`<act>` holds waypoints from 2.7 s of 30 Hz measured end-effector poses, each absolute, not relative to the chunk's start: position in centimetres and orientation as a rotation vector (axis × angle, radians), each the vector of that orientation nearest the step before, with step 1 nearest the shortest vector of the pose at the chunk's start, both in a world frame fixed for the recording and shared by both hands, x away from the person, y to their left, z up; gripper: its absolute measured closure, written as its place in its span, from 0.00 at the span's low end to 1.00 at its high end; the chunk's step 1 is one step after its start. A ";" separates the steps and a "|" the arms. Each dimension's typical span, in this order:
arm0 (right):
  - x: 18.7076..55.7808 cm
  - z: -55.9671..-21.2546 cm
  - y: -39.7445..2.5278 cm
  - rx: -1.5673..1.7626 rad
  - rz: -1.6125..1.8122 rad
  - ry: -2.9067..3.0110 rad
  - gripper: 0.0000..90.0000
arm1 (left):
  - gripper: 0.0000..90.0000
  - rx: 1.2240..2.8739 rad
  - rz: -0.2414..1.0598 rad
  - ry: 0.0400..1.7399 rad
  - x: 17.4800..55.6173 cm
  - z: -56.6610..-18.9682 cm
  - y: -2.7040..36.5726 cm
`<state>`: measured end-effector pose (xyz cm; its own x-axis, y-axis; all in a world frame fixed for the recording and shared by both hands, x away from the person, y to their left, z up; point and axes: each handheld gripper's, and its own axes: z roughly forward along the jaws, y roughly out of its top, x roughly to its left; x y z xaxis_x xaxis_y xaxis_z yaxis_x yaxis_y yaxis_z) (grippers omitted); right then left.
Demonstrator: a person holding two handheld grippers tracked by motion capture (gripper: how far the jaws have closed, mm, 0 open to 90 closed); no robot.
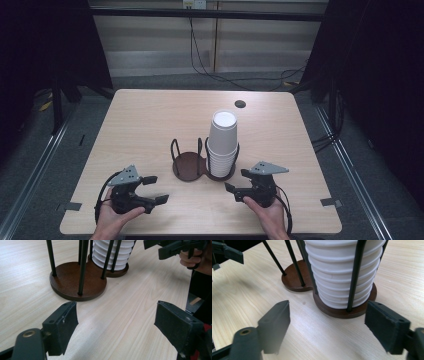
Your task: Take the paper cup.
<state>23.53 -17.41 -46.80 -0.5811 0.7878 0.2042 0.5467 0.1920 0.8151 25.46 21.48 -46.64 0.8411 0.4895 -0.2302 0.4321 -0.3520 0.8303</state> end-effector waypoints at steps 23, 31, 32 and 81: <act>23.0 -44.8 -18.6 1.206 1.466 2.215 0.35 | 0.23 2.018 0.070 0.647 25.2 -46.5 21.1; 23.1 -43.6 -18.9 1.236 1.491 2.258 0.36 | 0.24 2.021 0.063 0.643 25.2 -46.5 21.1; 23.2 -43.3 -18.9 1.237 1.502 2.264 0.35 | 0.23 2.022 0.065 0.650 25.1 -46.5 21.0; 30.2 -33.4 -18.2 1.122 1.413 2.338 0.23 | 0.24 2.027 0.047 0.662 25.5 -46.6 21.3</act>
<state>30.24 -18.21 -33.45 -0.6960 0.6860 0.2122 0.5070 0.2602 0.8218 25.50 21.27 -46.61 0.8516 0.4710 -0.2302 0.4335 -0.3857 0.8145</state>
